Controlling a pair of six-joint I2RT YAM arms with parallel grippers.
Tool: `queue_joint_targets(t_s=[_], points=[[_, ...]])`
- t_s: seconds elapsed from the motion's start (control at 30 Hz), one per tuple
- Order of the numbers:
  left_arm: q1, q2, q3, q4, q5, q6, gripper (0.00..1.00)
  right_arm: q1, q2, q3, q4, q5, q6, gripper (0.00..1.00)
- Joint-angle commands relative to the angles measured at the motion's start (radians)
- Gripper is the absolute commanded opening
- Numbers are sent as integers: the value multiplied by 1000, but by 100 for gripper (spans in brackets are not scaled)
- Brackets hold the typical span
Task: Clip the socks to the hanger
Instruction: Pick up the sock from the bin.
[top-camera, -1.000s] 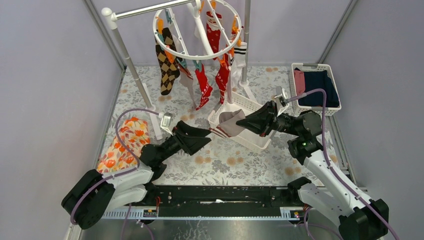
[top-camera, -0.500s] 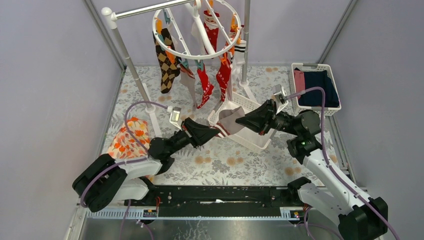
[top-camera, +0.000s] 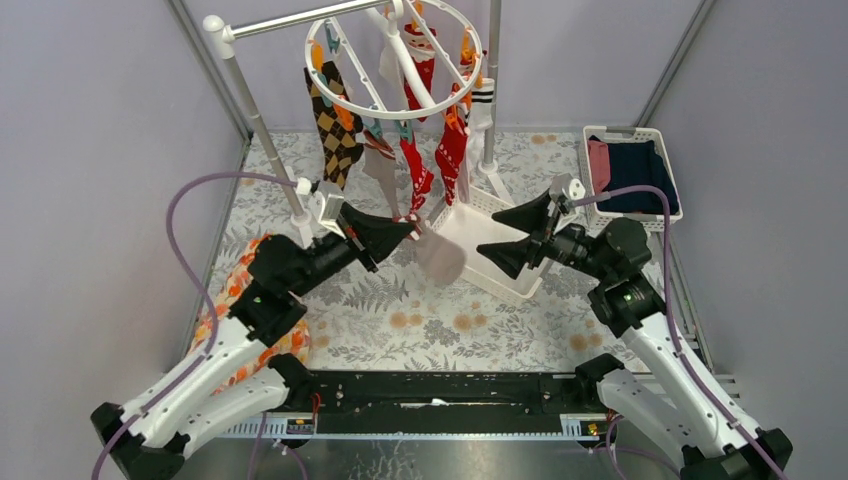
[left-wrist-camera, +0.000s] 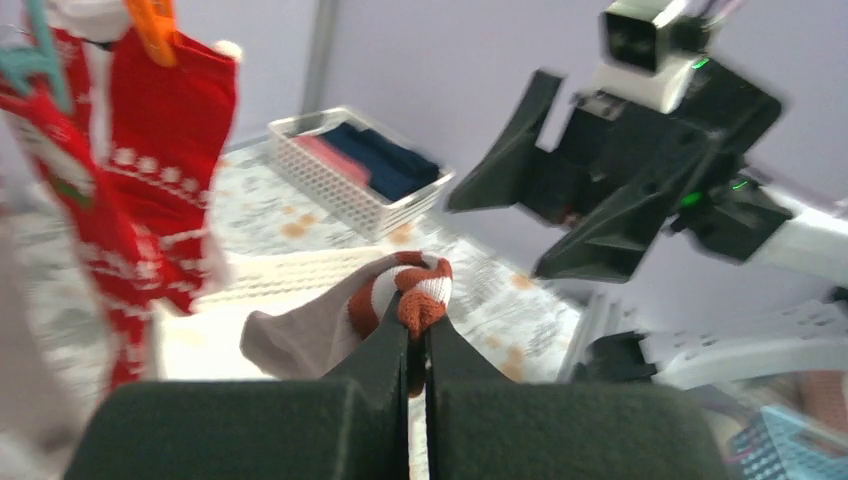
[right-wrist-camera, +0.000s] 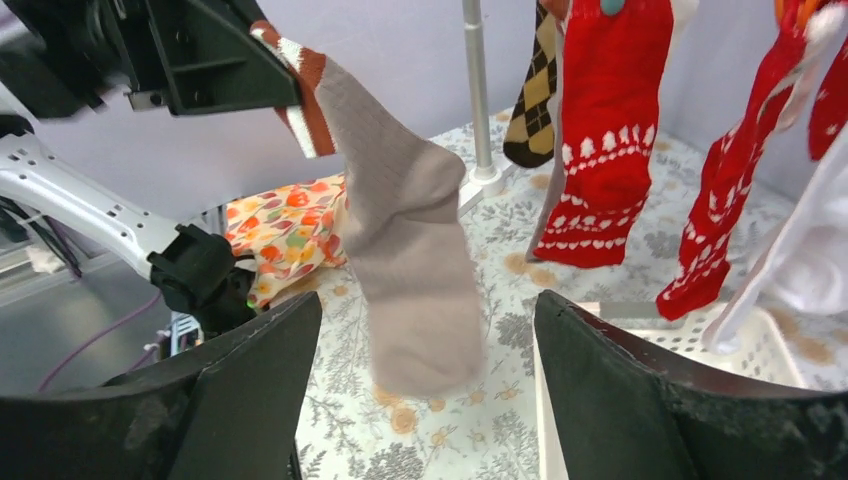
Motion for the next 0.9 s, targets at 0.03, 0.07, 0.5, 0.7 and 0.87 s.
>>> queue_joint_targets(t_s=[0.03, 0.07, 0.5, 0.7, 0.87], points=[[-23, 57, 278, -779, -98, 472, 0, 1, -16, 52, 79, -83, -53, 88], [-38, 87, 319, -819, -117, 520, 0, 2, 4, 52, 127, -122, -12, 91], [-406, 408, 702, -1146, -506, 840, 0, 281, 161, 117, -2, -52, -425, 100], [-455, 402, 713, -1145, -510, 870, 0, 321, 165, 93, -69, -35, -534, 100], [-461, 398, 724, -1144, -490, 877, 0, 345, 190, 113, -91, -7, -545, 87]])
